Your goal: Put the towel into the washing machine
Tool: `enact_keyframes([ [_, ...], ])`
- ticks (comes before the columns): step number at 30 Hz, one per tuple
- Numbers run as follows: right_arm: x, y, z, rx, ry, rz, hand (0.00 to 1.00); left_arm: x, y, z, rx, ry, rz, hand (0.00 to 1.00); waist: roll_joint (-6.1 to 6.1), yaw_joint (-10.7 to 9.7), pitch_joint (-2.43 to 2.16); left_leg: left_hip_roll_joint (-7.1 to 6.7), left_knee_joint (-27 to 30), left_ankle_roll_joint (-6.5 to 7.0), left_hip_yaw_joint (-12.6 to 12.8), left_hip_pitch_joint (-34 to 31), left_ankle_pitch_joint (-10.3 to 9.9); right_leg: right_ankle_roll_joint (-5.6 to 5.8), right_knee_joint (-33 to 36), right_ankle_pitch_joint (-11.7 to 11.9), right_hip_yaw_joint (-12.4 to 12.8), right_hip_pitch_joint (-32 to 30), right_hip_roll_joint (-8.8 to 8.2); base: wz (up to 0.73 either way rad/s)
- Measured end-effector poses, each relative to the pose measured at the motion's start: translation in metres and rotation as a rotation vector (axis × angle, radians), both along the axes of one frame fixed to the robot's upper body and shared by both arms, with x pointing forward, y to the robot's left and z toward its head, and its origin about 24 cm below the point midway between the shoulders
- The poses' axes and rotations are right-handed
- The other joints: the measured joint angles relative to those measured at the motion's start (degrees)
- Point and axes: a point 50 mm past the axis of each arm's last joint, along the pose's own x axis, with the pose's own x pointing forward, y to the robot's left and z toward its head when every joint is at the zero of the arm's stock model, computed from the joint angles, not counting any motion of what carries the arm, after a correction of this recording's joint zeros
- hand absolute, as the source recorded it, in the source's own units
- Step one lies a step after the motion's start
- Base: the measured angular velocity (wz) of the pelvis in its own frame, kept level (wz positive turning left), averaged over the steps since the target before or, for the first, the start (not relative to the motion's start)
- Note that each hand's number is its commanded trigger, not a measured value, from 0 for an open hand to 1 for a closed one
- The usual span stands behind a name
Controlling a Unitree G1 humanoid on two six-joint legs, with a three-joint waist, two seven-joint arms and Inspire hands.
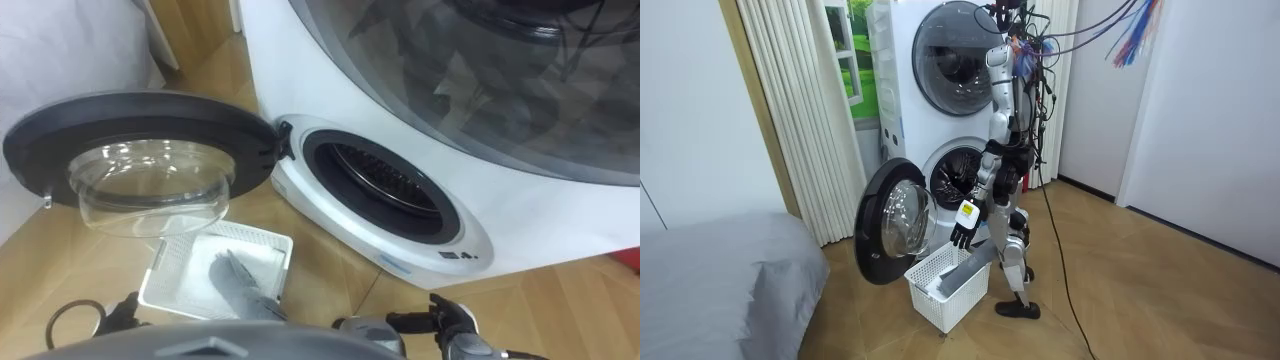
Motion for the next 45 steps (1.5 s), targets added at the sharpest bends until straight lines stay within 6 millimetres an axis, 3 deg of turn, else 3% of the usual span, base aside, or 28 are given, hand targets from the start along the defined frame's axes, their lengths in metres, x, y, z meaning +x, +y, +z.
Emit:
enact_keyframes([
  [18,0.005,-0.001,0.001,-0.008,-0.011,0.030,0.00,0.008,-0.003,0.001,0.009,-0.011,-0.059,0.00,0.55,0.1,0.02,-0.01,0.3,0.00,0.0,-0.2,0.0,-0.02,0.3,0.0,0.2,-0.3,-0.09,0.00],
  [25,0.027,0.000,0.004,-0.013,-0.045,0.068,0.00,0.045,-0.012,0.006,0.024,-0.091,-0.206,0.00,0.90,-0.3,-0.01,0.03,2.0,0.07,0.2,-4.2,0.0,-0.52,1.5,0.4,0.5,-4.2,-0.30,-0.02],
  [30,0.044,0.000,0.007,-0.006,-0.076,0.085,0.00,0.071,-0.017,0.012,0.056,-0.136,-0.323,0.00,2.18,-1.7,0.57,-0.10,3.0,0.28,0.3,-7.0,0.2,-0.60,3.1,0.4,0.4,-7.5,-0.71,-0.03],
  [36,0.079,0.010,0.015,0.038,-0.135,0.164,0.00,0.113,-0.042,0.020,0.076,-0.187,-0.558,0.00,3.10,-3.4,1.23,-0.85,3.5,0.89,1.1,-12.5,1.2,-0.80,5.8,0.8,1.7,-14.8,-1.56,-0.09],
  [39,0.094,0.014,0.019,0.049,-0.170,0.205,0.00,0.132,-0.052,0.026,0.088,-0.220,-0.658,0.00,3.51,-4.7,1.82,-1.09,4.3,1.07,1.6,-15.0,1.3,-0.80,7.5,0.8,2.2,-17.9,-1.98,-0.10],
  [45,0.124,0.019,0.031,0.039,-0.250,0.247,0.00,0.176,-0.061,0.048,0.169,-0.294,-0.821,0.00,3.78,-6.9,3.46,-1.88,5.3,1.69,3.0,-21.1,2.1,-1.01,10.9,0.9,4.0,-25.9,-2.91,-0.09],
])
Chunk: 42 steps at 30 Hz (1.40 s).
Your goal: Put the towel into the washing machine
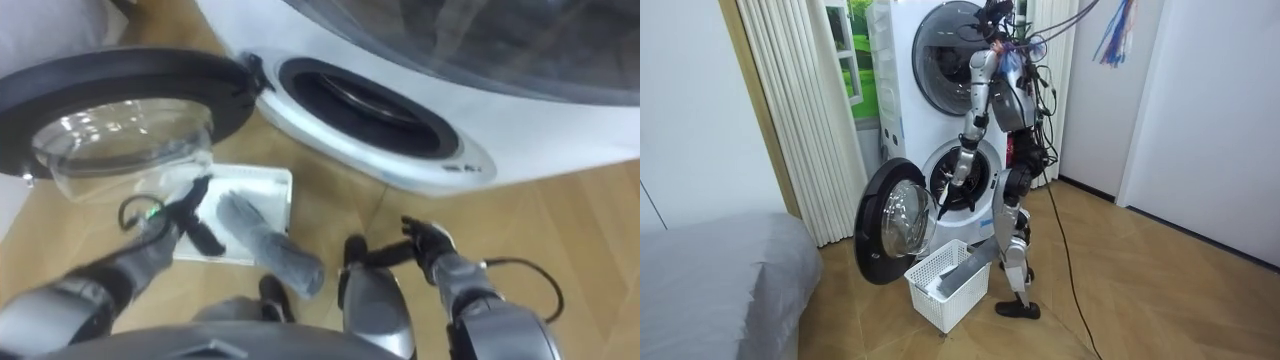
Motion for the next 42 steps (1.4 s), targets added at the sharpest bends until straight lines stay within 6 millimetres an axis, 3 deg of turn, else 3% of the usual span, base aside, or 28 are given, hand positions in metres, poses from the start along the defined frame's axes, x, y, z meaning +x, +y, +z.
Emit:
enact_keyframes([
  [5,0.028,0.005,0.014,0.001,-0.088,0.027,0.00,0.027,-0.009,0.017,0.083,-0.068,-0.146,0.00,1.05,-2.7,0.99,-0.14,2.9,0.31,0.2,-7.9,0.2,-0.46,1.2,0.9,0.4,-7.3,-0.54,0.00],
  [10,0.053,0.008,0.028,0.005,-0.167,0.040,0.00,0.051,-0.022,0.035,0.123,-0.137,-0.244,0.00,2.01,-2.6,1.66,0.15,6.0,0.32,0.8,-15.3,0.2,-0.91,3.6,1.3,1.4,-15.0,-0.71,-0.03],
  [13,0.068,0.013,0.039,-0.002,-0.231,0.068,0.00,0.062,-0.026,0.044,0.152,-0.171,-0.282,0.00,1.89,-2.9,1.85,0.17,6.4,0.57,2.0,-18.6,0.4,-1.39,5.2,1.7,2.4,-19.4,-0.77,-0.11],
  [16,0.080,0.019,0.048,-0.004,-0.280,0.094,0.00,0.076,-0.029,0.058,0.171,-0.214,-0.301,0.00,1.70,-4.2,2.79,0.38,8.6,0.57,2.1,-22.4,0.4,-1.63,6.6,1.8,3.0,-22.9,-1.23,0.02],
  [19,0.093,0.024,0.058,0.002,-0.321,0.109,0.00,0.089,-0.033,0.070,0.202,-0.253,-0.345,0.00,1.43,-4.9,3.20,0.73,11.7,0.91,3.1,-27.7,0.2,-1.90,8.8,2.0,3.8,-28.2,-1.57,0.01],
  [23,0.103,0.028,0.067,0.040,-0.360,0.103,0.00,0.096,-0.038,0.078,0.244,-0.277,-0.402,0.00,1.53,-5.7,3.36,1.95,16.1,1.48,3.5,-33.8,-0.2,-2.48,10.3,2.4,3.7,-32.9,-1.36,0.08],
  [31,0.127,0.039,0.088,0.077,-0.434,0.097,0.00,0.100,-0.052,0.082,0.335,-0.252,-0.561,0.00,1.63,-5.9,3.46,2.77,20.2,2.07,3.3,-42.1,-0.4,-3.08,13.2,2.9,3.6,-40.7,-1.51,0.08],
  [42,0.135,0.041,0.097,0.095,-0.495,0.062,0.00,0.101,-0.056,0.082,0.360,-0.181,-0.614,0.00,1.63,-5.9,3.46,4.02,23.3,2.26,3.2,-47.2,-0.5,-3.90,14.9,3.2,2.4,-44.9,-1.47,0.03],
])
